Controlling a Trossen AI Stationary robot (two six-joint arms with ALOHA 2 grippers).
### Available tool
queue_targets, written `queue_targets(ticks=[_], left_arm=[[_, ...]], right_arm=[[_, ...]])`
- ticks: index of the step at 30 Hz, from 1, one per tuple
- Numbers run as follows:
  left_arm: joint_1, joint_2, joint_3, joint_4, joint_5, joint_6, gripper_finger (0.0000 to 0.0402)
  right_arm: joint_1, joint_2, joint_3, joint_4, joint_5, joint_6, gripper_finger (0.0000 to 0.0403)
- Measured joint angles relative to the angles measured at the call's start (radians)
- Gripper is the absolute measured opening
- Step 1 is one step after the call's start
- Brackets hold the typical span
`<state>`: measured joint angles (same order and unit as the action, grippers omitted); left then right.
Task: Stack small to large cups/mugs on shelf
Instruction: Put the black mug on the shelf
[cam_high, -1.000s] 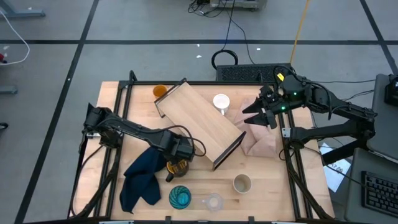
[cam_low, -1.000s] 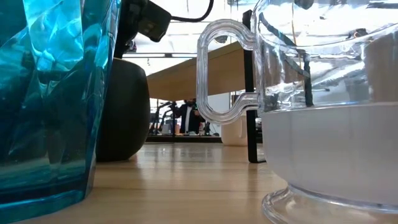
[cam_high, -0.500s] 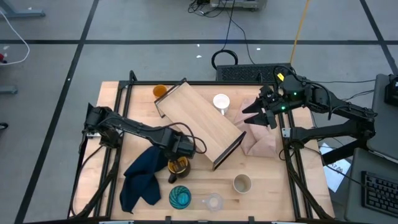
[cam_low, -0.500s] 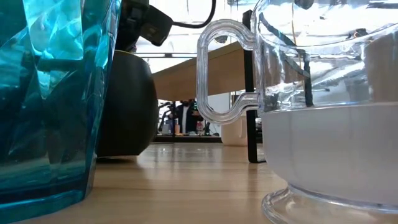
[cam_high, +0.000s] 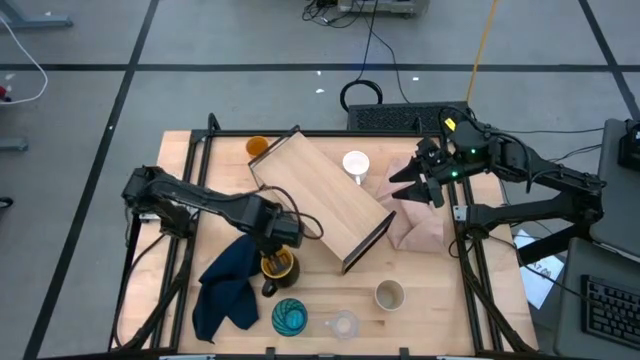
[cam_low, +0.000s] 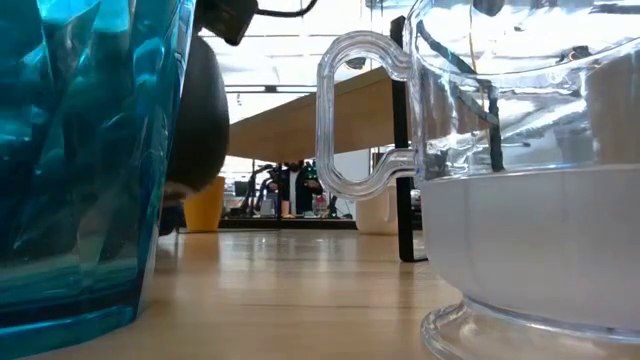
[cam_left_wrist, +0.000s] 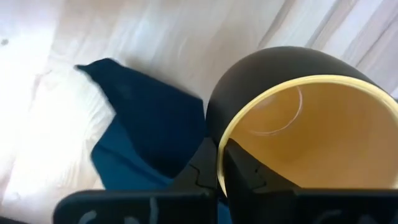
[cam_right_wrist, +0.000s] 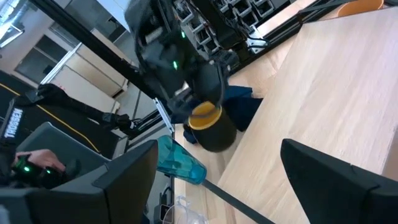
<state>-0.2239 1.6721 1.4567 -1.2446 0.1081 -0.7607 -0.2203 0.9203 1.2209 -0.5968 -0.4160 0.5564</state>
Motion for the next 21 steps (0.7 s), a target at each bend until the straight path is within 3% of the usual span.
queue_targets(ticks=[13, 21], left_arm=[[-0.001, -0.204, 0.015, -0.043, 0.004, -0.136, 0.0006], [0.029, -0.254, 0.163, -0.137, -0.161, -0.143, 0.0006]], right_arm=[[0.0, 0.0, -0.042, 0.059, 0.0, 0.0, 0.0331], [0.0, 0.0, -0.044, 0.085, 0.024, -0.021, 0.0331]])
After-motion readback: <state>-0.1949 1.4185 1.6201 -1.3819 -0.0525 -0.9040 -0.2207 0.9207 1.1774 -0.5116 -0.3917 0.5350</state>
